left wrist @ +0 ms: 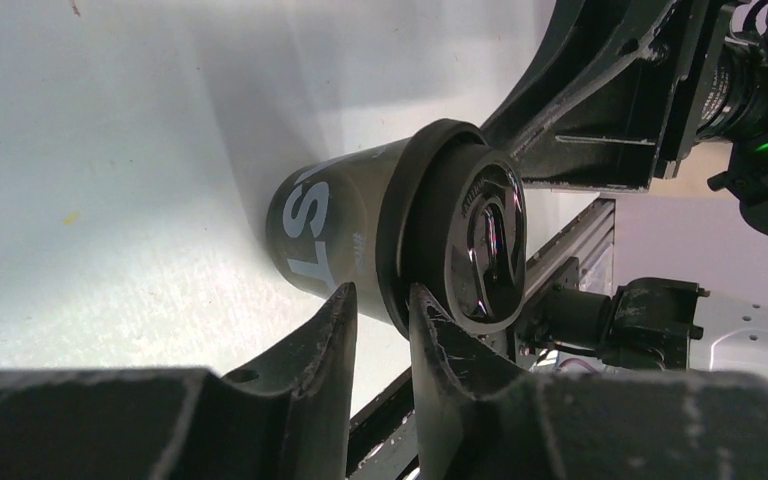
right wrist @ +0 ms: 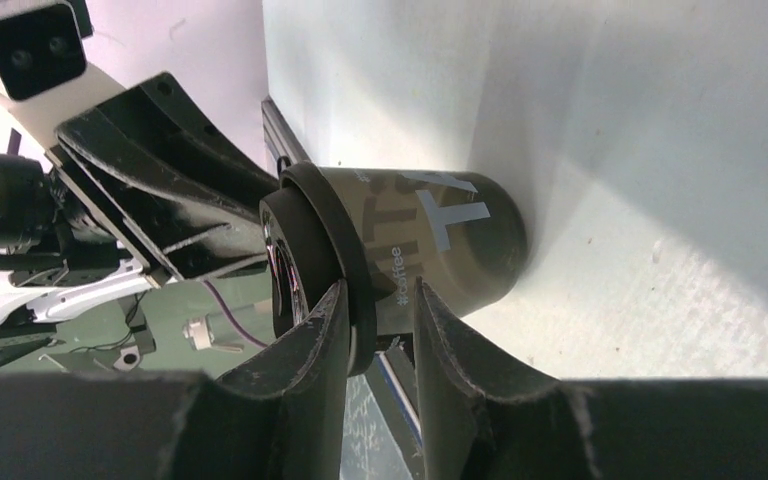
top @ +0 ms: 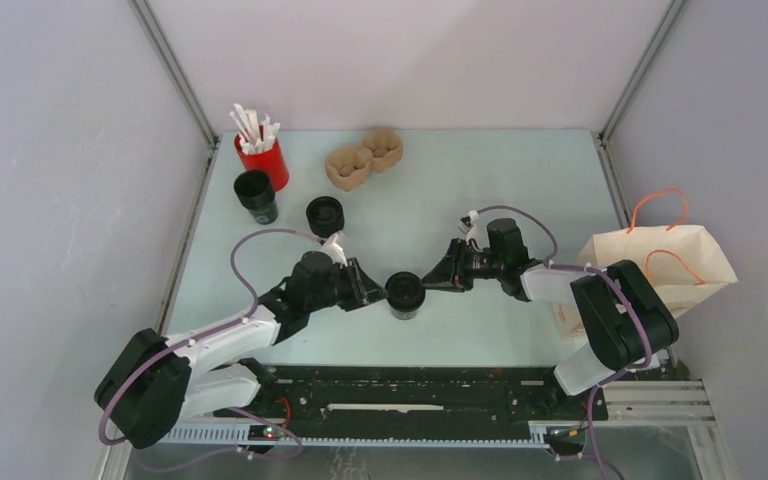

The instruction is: Pack the takeout coffee

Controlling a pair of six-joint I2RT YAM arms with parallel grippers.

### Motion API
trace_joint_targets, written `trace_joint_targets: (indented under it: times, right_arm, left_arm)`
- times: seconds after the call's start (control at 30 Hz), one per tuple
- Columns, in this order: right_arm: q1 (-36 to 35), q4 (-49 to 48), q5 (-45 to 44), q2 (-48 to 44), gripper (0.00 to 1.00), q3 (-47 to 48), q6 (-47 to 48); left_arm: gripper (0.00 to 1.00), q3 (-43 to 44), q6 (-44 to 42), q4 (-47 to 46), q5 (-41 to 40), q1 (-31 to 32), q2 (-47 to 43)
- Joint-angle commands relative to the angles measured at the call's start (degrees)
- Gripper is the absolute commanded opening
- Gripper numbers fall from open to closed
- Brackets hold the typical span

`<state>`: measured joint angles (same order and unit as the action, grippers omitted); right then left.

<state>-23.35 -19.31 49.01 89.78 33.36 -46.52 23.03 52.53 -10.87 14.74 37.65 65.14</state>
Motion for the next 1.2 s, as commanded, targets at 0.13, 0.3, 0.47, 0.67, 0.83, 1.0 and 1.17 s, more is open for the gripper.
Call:
trace_joint_targets:
  times: [0.13, 0.3, 0.47, 0.67, 0.83, 1.0, 1.17]
  right_arm:
    - [-3.7, 10.2, -11.0, 1.3, 0.37, -0.3, 4.9]
    - [-3.5, 14.4, -7.5, -1.4, 0.42, 3.5, 6.5]
    - [-2.5, 13.6, -3.8, -4.0, 0.46, 5.0, 4.3]
    - [-0.7, 14.8, -2.2, -4.9, 0.49, 5.4, 5.3]
    - [-0.1, 15.9, -0.9, -5.3, 0.54, 6.8, 5.7]
    - [1.0, 18.6, -0.8, -5.4, 0.58, 8.4, 7.6]
    - [2.7, 22.3, -0.6, -7.0, 0.69, 8.6, 9.1]
  left_arm:
    - [0.29, -2.3, -3.7, 8.2, -8.7, 3.4, 2.9]
    - [0.32, -0.1, -3.8, 9.6, -7.3, 3.5, 0.0]
    - [0.37, 1.5, -3.2, 10.1, -5.7, 3.4, -1.6]
    - [0.44, 5.0, -4.5, 14.0, -6.0, 3.3, -4.2]
    - [0.45, 6.6, -5.3, 15.8, -5.4, 1.8, -5.8]
    - [0.50, 7.6, -6.3, 17.7, -4.6, 0.3, -7.7]
    - [0.57, 8.5, -8.0, 19.6, -3.4, -1.0, -9.1]
